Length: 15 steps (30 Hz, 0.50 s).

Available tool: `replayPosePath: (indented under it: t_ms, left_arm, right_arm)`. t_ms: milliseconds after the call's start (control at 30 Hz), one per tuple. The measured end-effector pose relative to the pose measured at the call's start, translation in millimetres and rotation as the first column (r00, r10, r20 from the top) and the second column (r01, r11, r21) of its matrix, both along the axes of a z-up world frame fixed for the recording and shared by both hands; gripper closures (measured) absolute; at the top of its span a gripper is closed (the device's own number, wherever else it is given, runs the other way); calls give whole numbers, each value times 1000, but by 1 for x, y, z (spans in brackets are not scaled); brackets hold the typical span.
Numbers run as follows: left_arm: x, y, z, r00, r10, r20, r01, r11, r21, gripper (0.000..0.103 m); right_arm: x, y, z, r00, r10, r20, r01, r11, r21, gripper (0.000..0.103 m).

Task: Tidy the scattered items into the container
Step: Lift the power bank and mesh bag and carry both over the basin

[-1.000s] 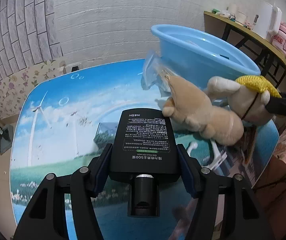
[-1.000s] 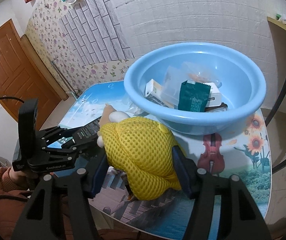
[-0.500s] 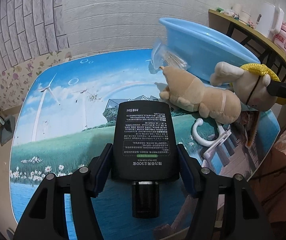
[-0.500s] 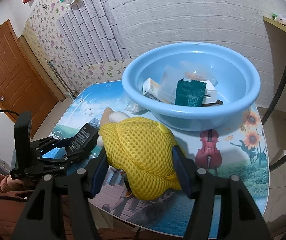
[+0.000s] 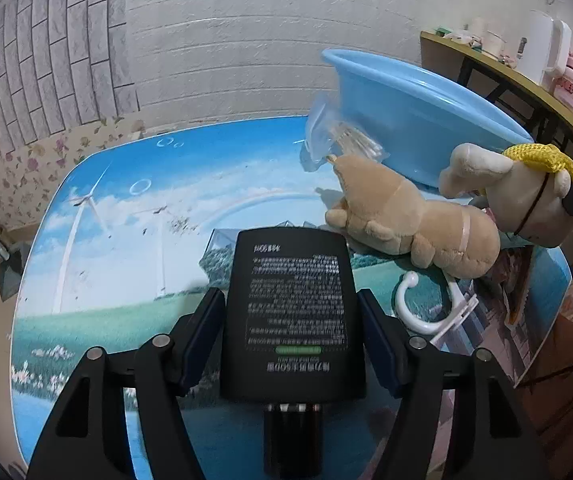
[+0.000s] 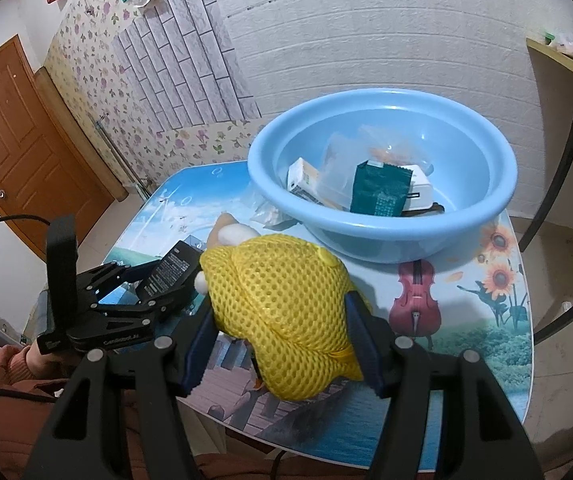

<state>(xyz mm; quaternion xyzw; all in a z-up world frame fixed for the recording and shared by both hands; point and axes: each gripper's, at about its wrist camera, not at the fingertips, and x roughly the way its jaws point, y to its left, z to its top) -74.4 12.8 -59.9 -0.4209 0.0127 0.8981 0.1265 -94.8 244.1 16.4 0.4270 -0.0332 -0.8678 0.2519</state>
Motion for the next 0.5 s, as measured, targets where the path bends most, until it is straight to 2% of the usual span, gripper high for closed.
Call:
replayPosePath:
  t_ms: [233, 400, 500]
  left_arm:
    - [1, -4, 4, 1000, -3, 0, 3, 999, 37, 41]
    - [4, -9, 21, 1000, 11, -8, -10, 995, 96, 41]
    - [6, -9, 34, 999, 15, -33, -12, 996, 88, 41]
  right_arm:
    - [4, -3, 8, 1000, 8, -13, -8, 1000, -2, 43]
    - [8, -7, 21, 998, 20, -51, -21, 1000, -16, 43]
    - [7, -7, 25, 998, 21, -58, -23, 999, -25, 43]
